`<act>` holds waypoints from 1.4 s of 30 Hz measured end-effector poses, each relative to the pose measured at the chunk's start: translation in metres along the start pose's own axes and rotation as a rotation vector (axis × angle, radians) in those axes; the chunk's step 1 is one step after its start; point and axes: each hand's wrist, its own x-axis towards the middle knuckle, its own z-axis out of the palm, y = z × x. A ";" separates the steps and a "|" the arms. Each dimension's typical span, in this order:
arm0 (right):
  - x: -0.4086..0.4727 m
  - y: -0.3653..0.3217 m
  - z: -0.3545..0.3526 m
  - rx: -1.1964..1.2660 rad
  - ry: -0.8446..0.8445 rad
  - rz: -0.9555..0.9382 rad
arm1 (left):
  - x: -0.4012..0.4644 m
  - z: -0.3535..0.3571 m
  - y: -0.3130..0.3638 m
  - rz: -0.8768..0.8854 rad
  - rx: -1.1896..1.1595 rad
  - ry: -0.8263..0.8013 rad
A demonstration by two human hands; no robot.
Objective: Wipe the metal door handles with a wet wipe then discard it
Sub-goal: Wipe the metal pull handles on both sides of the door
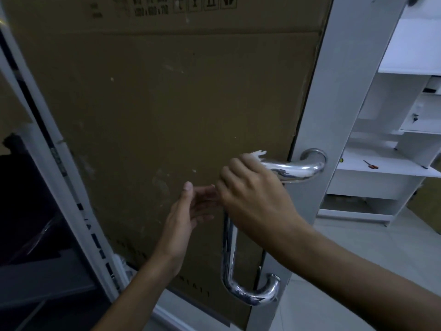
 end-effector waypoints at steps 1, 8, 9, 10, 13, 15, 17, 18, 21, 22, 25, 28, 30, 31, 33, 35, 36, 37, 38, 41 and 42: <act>0.000 -0.006 0.002 -0.045 -0.035 -0.041 | 0.000 -0.002 -0.001 -0.003 0.006 0.015; -0.039 -0.046 0.039 -0.125 -0.208 -0.170 | -0.005 -0.021 -0.006 -0.037 0.060 0.007; -0.047 -0.052 0.047 -0.058 -0.191 -0.161 | -0.007 -0.024 -0.007 -0.044 0.072 0.003; -0.056 -0.058 0.054 0.002 -0.152 -0.146 | -0.009 -0.025 -0.007 -0.050 0.082 -0.001; -0.073 -0.071 0.065 0.197 0.015 -0.042 | -0.013 -0.029 -0.009 -0.071 0.109 -0.021; -0.081 -0.075 0.068 0.302 0.085 0.009 | -0.014 -0.030 -0.011 -0.083 0.106 -0.026; -0.087 -0.080 0.075 0.380 0.151 0.049 | -0.015 -0.031 -0.012 -0.085 0.108 -0.026; -0.089 -0.082 0.078 0.423 0.190 0.080 | -0.016 -0.031 -0.012 -0.085 0.112 -0.034; -0.090 -0.094 0.088 0.563 0.306 0.216 | -0.018 -0.030 -0.013 -0.092 0.125 -0.063; -0.089 -0.098 0.089 0.611 0.349 0.273 | -0.019 -0.029 -0.013 -0.094 0.127 -0.070; -0.075 -0.107 0.085 0.672 0.489 0.440 | -0.020 -0.026 -0.014 -0.098 0.126 -0.081; -0.057 -0.109 0.078 0.688 0.648 0.616 | -0.020 -0.024 -0.014 -0.093 0.126 -0.067; -0.046 -0.108 0.076 0.742 0.749 0.736 | -0.020 -0.022 -0.015 -0.086 0.126 -0.060; -0.041 -0.107 0.077 0.780 0.789 0.792 | -0.020 -0.021 -0.015 -0.085 0.123 -0.055; -0.033 -0.107 0.077 0.879 0.840 0.909 | -0.019 -0.021 -0.014 -0.079 0.119 -0.043; -0.028 -0.106 0.073 1.034 0.899 1.028 | -0.017 -0.022 -0.012 -0.068 0.118 -0.036; -0.027 -0.105 0.071 1.103 0.926 1.077 | -0.017 -0.022 -0.012 -0.064 0.117 -0.032; -0.026 -0.104 0.069 1.145 0.945 1.112 | -0.017 -0.022 -0.011 -0.059 0.118 -0.030; -0.026 -0.103 0.068 1.159 0.951 1.124 | -0.017 -0.023 -0.010 -0.054 0.120 -0.029; -0.027 -0.103 0.067 1.069 0.905 1.091 | -0.017 -0.025 -0.010 -0.052 0.116 -0.023; -0.028 -0.105 0.067 1.027 0.888 1.094 | -0.017 -0.026 -0.011 -0.053 0.118 -0.020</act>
